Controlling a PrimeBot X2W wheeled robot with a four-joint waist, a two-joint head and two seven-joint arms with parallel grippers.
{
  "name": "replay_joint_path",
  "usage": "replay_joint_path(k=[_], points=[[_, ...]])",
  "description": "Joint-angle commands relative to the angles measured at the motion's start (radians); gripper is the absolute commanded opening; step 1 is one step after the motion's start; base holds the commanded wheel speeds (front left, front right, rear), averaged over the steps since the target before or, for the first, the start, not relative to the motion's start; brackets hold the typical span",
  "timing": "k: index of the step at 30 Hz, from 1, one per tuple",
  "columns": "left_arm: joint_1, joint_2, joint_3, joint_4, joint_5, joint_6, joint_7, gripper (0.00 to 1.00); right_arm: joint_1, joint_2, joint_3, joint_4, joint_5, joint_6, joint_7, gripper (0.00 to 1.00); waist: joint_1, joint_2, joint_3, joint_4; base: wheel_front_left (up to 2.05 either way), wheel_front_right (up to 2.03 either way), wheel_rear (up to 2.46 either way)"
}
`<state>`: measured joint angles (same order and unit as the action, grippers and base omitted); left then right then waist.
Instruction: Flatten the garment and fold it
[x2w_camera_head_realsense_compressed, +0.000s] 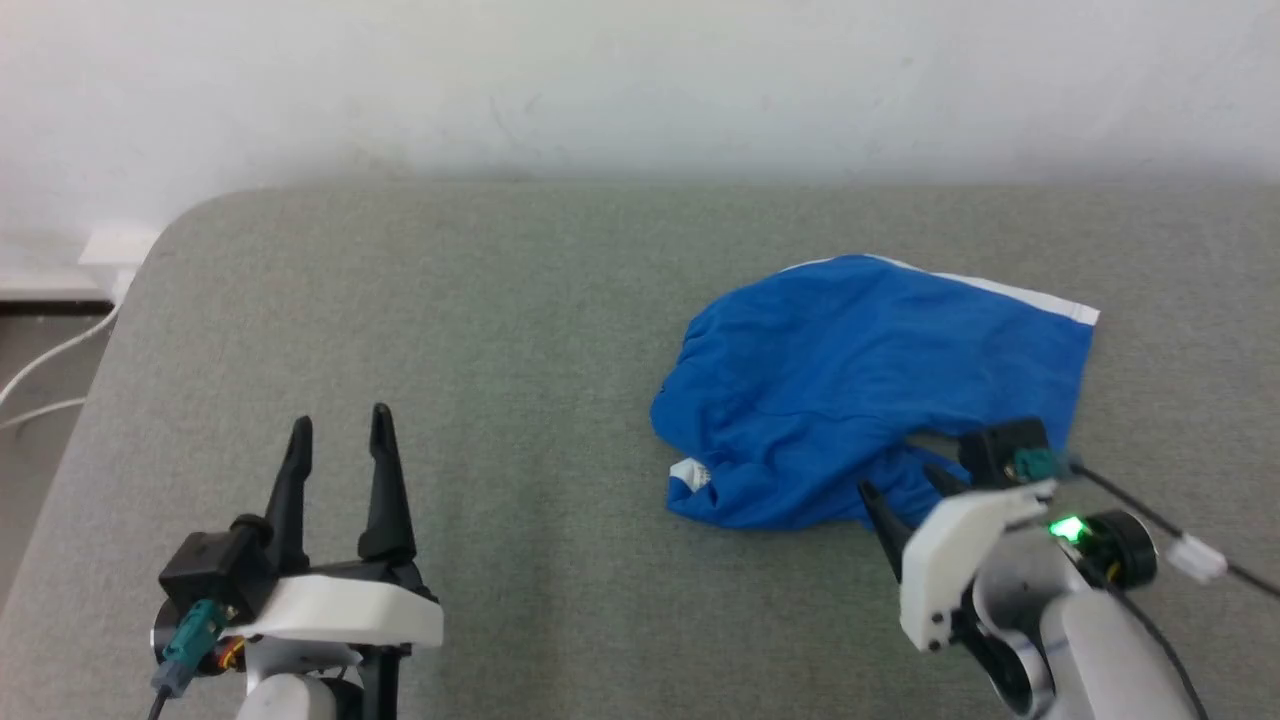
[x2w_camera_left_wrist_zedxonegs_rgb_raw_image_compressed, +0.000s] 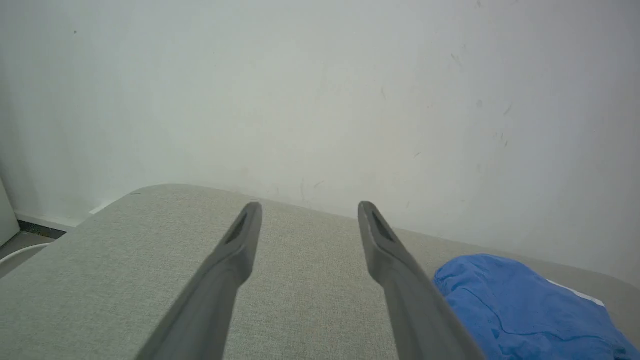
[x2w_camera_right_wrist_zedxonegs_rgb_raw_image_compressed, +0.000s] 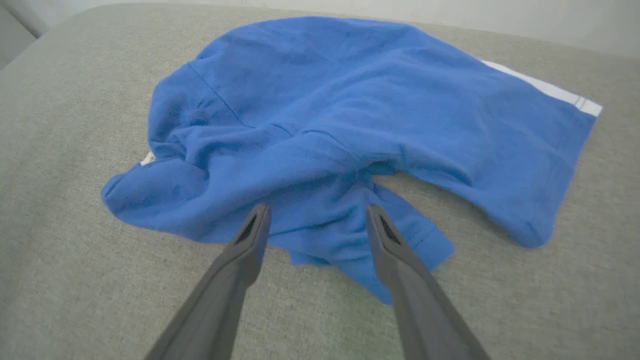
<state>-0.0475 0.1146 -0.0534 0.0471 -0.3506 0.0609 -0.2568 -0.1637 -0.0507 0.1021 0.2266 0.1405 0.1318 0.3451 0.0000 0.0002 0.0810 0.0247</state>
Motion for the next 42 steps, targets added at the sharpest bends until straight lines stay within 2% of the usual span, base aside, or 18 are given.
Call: replay_joint_path(k=[1, 6, 10, 11, 12, 13, 14, 17, 20, 24, 27, 30, 31, 32, 36, 42], points=[[0.003, -0.011, 0.006, 0.006, 0.014, -0.014, -0.005, 1.0, -0.056, 0.0, 0.015, 0.045, 0.02, -0.001, 0.027, 1.0, 0.0, -0.0002, 0.027, 0.027, 0.0, 0.0, 0.0], [-0.012, -0.033, 0.015, 0.026, 0.026, -0.036, -0.005, 1.0, -0.155, 0.0, 0.054, 0.19, 0.08, -0.001, 0.109, 1.0, 0.0, -0.0002, 0.044, 0.046, 0.0, 0.0, 0.0], [-0.017, -0.041, 0.018, 0.039, 0.031, -0.047, -0.005, 1.0, -0.194, 0.0, 0.095, 0.251, 0.109, -0.001, 0.134, 1.0, 0.0, -0.0002, 0.05, 0.053, 0.0, 0.0, 0.0], [-0.019, -0.044, 0.018, 0.042, 0.033, -0.051, -0.005, 1.0, -0.201, 0.0, 0.113, 0.27, 0.111, -0.001, 0.146, 0.58, 0.0, -0.0002, 0.05, 0.054, 0.0, 0.0, 0.0], [-0.02, -0.046, 0.019, 0.046, 0.035, -0.055, -0.005, 1.0, -0.204, 0.0, 0.131, 0.287, 0.112, -0.001, 0.159, 0.37, 0.0, -0.0002, 0.049, 0.054, 0.0, 0.0, 0.0], [-0.019, -0.047, 0.02, 0.05, 0.036, -0.058, -0.005, 1.0, -0.204, 0.0, 0.153, 0.302, 0.111, -0.001, 0.177, 0.22, 0.0, -0.0002, 0.046, 0.054, 0.0, 0.0, 0.0], [-0.018, -0.049, 0.022, 0.053, 0.038, -0.06, -0.005, 1.0, -0.199, 0.0, 0.176, 0.317, 0.105, -0.001, 0.201, 0.0, 0.0, -0.0002, 0.041, 0.052, 0.0, 0.0, 0.0], [-0.008, -0.053, 0.025, 0.064, 0.042, -0.064, -0.005, 1.0, -0.16, 0.0, 0.211, 0.33, 0.106, -0.001, 0.26, 0.0, 0.0, -0.0002, 0.02, 0.047, 0.0, 0.0, 0.0], [0.003, -0.056, 0.024, 0.074, 0.043, -0.068, -0.005, 1.0, -0.091, -0.011, 0.219, 0.286, 0.107, -0.001, 0.302, 0.0, 0.0, -0.0002, -0.004, 0.037, 0.0, 0.0, 0.0], [0.022, -0.058, 0.028, 0.085, 0.042, -0.073, -0.005, 1.0, 0.047, -0.053, 0.206, 0.14, 0.129, -0.001, 0.369, 0.0, 0.0, -0.0002, -0.039, 0.012, 0.0, 0.0, 0.0], [0.034, -0.058, 0.026, 0.093, 0.044, -0.076, -0.005, 1.0, 0.164, -0.077, 0.146, 0.008, 0.117, -0.001, 0.432, 0.0, 0.0, -0.0002, -0.058, -0.011, 0.0, 0.0, 0.0], [0.04, -0.059, 0.02, 0.1, 0.042, -0.079, -0.005, 1.0, 0.254, -0.07, 0.072, -0.122, 0.078, -0.001, 0.459, 0.0, 0.0, -0.0002, -0.066, -0.037, 0.0, 0.0, 0.0], [0.041, -0.059, 0.017, 0.102, 0.042, -0.081, -0.005, 1.0, 0.277, -0.063, 0.056, -0.156, 0.07, -0.001, 0.467, 0.25, 0.0, -0.0002, -0.068, -0.046, 0.0, 0.0, 0.0], [0.04, -0.059, 0.014, 0.104, 0.041, -0.082, -0.005, 1.0, 0.293, -0.058, 0.038, -0.19, 0.059, -0.001, 0.461, 1.0, 0.0, -0.0002, -0.068, -0.053, 0.0, 0.0, 0.0], [0.026, -0.061, -0.011, 0.119, 0.035, -0.089, -0.004, 1.0, 0.333, -0.03, -0.035, -0.283, 0.022, -0.001, 0.414, 1.0, 0.0, -0.0002, -0.063, -0.075, 0.0, 0.0, 0.0], [-0.054, -0.063, -0.109, 0.162, 0.018, -0.111, 0.043, 1.0, 0.297, -0.003, -0.158, -0.348, -0.032, -0.001, 0.197, 1.0, 0.0, -0.0002, -0.021, -0.095, 0.0, 0.0, 0.0]])
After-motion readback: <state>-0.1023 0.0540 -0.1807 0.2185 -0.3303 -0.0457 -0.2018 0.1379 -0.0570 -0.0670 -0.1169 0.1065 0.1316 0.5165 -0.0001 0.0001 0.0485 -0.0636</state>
